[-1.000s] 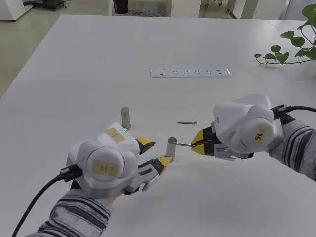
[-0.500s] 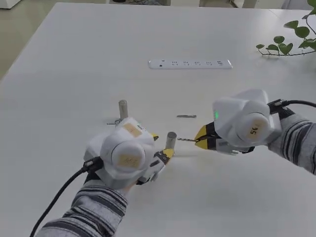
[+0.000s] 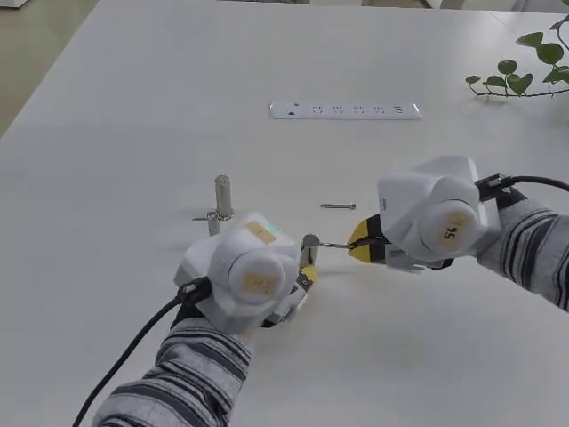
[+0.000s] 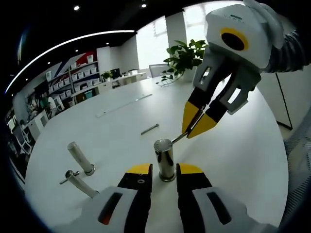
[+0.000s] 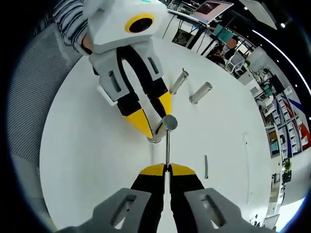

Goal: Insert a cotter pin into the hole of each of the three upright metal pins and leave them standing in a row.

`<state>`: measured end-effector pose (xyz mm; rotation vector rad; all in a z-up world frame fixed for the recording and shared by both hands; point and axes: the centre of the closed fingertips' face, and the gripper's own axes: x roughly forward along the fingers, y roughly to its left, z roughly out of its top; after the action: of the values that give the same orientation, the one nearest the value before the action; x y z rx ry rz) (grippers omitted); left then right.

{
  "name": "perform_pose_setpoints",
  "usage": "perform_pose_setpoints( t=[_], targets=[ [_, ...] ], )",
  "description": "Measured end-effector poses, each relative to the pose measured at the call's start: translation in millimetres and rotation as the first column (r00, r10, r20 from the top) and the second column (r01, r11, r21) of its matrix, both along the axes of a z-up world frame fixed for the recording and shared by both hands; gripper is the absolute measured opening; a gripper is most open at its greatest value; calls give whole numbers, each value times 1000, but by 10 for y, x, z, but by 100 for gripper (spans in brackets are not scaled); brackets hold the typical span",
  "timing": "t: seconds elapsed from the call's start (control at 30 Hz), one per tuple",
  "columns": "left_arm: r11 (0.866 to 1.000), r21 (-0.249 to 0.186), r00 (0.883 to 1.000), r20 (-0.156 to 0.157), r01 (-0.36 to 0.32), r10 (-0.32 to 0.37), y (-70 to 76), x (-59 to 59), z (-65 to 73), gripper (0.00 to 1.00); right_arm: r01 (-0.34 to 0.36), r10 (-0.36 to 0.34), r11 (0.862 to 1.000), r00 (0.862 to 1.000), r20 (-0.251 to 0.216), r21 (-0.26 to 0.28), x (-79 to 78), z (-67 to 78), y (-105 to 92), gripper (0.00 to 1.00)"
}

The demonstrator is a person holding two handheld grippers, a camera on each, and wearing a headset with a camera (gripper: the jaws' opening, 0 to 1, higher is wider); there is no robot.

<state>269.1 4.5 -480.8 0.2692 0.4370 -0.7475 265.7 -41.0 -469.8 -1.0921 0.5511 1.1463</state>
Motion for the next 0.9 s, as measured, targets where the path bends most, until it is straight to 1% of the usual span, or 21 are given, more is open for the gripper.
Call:
perform_pose_setpoints(
  t=[0.07,0.17,0.2,0.27,0.37,0.47,0.57,0.63,0.77,0.87,0.9],
  targets=[
    [1000,-4,1000,-10,-6,6,-17,2,-18,15,1,-1,1000,1000,3,-1,8,9,2,0],
    [999,-14,999,-32,-31,30,-19,14,-62,13,5,-5,1000,1000,-8,1,-5,9,4,0],
    [999,-16,999,-36,-34,34,-19,15,-67,12,8,-8,1000,1000,-13,1,-12,8,4,0],
    [998,-32,998,-41,-45,43,-29,16,-64,10,9,-9,1000,1000,-14,2,-19,15,8,0],
    [998,-25,998,-40,-49,48,-36,25,-84,10,9,-9,1000,1000,-18,6,-32,24,19,0],
    [998,-24,998,-42,-56,55,-29,24,-98,10,8,-8,1000,1000,-10,8,-34,40,29,0],
    [998,-21,997,-42,-64,63,-24,23,-117,10,14,-13,1000,1000,-18,14,-48,44,47,0],
    [997,-24,996,-45,-74,73,-21,22,-124,10,18,-17,1000,1000,-18,15,-52,46,51,0],
    [997,-28,996,-41,-75,74,-17,19,-130,10,25,-24,999,999,-26,27,-55,58,67,0],
    [996,-34,995,-47,-88,87,-13,19,-145,10,32,-31,999,999,-25,36,-46,66,83,0],
    [995,-32,995,-45,-91,89,-13,18,-159,10,31,-30,999,999,-22,35,-44,65,87,0]
  ],
)
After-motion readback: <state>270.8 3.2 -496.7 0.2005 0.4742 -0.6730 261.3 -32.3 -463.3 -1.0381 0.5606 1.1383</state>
